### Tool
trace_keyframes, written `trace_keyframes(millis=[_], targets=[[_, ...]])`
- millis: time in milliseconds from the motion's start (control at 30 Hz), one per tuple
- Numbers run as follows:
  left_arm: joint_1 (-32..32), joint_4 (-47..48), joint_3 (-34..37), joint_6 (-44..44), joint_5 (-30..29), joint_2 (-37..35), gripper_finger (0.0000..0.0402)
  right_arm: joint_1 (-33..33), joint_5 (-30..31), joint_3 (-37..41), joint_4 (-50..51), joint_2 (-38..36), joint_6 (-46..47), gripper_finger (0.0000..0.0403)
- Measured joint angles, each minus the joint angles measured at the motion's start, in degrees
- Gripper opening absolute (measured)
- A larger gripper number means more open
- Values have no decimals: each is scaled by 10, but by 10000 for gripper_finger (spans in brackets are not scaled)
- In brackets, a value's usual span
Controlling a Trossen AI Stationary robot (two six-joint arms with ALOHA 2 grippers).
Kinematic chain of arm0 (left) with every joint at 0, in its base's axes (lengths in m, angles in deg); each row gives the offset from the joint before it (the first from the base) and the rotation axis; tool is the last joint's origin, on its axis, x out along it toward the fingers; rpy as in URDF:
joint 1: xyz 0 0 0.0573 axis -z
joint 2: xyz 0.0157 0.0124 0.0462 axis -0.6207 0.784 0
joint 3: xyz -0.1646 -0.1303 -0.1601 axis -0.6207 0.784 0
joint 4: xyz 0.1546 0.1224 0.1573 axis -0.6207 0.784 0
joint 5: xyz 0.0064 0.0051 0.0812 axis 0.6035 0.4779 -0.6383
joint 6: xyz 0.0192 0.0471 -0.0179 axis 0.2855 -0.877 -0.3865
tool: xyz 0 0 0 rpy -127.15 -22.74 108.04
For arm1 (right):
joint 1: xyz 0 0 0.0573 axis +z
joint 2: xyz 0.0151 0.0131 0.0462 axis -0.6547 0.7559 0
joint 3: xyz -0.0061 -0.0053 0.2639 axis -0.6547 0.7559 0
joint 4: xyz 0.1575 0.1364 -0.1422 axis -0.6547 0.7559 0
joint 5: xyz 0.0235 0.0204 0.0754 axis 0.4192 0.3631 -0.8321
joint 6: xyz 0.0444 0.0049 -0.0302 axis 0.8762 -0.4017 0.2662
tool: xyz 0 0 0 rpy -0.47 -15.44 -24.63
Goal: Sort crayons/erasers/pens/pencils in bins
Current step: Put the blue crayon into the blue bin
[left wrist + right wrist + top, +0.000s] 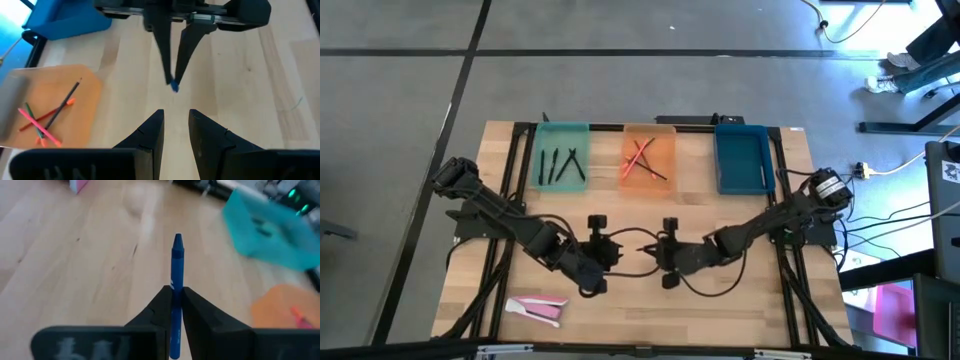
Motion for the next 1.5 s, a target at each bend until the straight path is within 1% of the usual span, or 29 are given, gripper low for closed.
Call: trace_keyframes(millis=[100,200,467,633,767,867,1167,1333,1500], targets=[[-9,0,0,-14,0,0,82,-16,-14,0,-33,0,-42,42],[-17,-1,0,-33,0,0,82,-31,-25,0,-49,0,-59,42],[-33,-2,0,-58,1,0,82,-59,-26,0,-76,0,-106,42],[-53,0,0,-86,1,8,82,-72,-32,0,-79,0,-109,42],[-71,-1,0,-94,22,22,82,-81,-44,0,-80,0,-124,42],[-78,0,0,-116,22,30,82,-86,-45,0,-83,0,-134,42],[-85,0,0,-118,21,33,82,-88,-46,0,-84,0,-136,42],[-85,8,0,-118,21,33,82,-88,-60,0,-85,0,-136,42],[-86,15,0,-118,5,33,82,-88,-59,0,-86,0,-136,42]])
